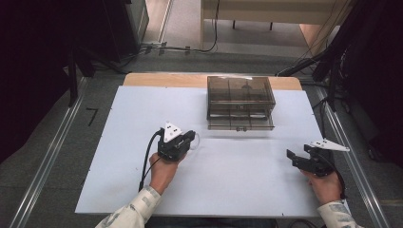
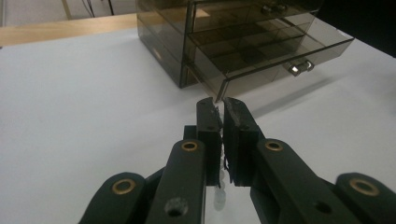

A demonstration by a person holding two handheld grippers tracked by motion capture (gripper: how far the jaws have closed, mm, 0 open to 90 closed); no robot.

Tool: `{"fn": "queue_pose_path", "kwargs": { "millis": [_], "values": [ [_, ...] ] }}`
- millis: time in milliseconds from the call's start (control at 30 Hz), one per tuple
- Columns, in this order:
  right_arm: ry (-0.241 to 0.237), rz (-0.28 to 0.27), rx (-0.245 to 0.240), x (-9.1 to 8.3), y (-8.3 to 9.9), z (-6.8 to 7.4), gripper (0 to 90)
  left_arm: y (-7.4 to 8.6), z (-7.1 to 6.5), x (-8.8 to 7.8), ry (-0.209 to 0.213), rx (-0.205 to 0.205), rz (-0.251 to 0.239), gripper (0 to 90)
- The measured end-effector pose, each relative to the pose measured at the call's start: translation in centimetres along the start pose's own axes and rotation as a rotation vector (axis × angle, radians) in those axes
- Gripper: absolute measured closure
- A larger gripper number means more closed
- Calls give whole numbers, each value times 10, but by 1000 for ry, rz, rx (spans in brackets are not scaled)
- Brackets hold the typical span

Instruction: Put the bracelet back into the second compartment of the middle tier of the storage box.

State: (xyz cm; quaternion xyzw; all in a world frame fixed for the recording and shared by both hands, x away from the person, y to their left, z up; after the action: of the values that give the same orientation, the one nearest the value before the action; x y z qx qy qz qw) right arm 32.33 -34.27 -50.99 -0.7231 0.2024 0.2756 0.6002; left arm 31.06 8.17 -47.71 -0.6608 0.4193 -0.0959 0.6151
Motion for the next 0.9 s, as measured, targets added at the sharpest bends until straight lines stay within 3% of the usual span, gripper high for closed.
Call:
{"fn": "queue_pose_path", "kwargs": {
  "millis": [400, 900],
  "values": [
    [-1, 9, -8, 1, 1, 1, 225, -15, -14, 9, 41, 27, -27, 869],
    [-1, 14, -12, 2, 1, 1, 225, -21, -23, 23, 68, 37, -37, 869]
  ]
}}
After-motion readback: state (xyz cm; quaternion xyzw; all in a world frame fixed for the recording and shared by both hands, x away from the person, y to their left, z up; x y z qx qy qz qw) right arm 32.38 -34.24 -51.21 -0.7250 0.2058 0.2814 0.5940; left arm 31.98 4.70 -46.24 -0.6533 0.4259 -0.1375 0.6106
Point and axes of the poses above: each handheld gripper's, and its own axes: x roughly forward along the jaws, y roughly out of its underside, z roughly to its left, the point moved 3 cm from there along x, roughly forward along the jaws, and after that the axes turned 14 degrees about y, right-handed, at the moved point
